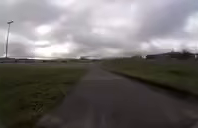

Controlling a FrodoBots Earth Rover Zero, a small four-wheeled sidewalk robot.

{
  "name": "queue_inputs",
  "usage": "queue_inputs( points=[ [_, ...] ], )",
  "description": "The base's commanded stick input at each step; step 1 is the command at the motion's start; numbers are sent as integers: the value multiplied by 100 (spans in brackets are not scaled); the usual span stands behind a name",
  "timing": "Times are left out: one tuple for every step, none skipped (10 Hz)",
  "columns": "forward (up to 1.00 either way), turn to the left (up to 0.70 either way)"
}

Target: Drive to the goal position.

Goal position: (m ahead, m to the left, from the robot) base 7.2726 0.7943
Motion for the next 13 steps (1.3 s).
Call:
queue_inputs(
  points=[
    [100,-13],
    [100,-32],
    [100,-38],
    [100,-20],
    [100,0],
    [100,0],
    [100,0],
    [100,0],
    [100,0],
    [100,0],
    [100,0],
    [100,0],
    [100,0]
  ],
)
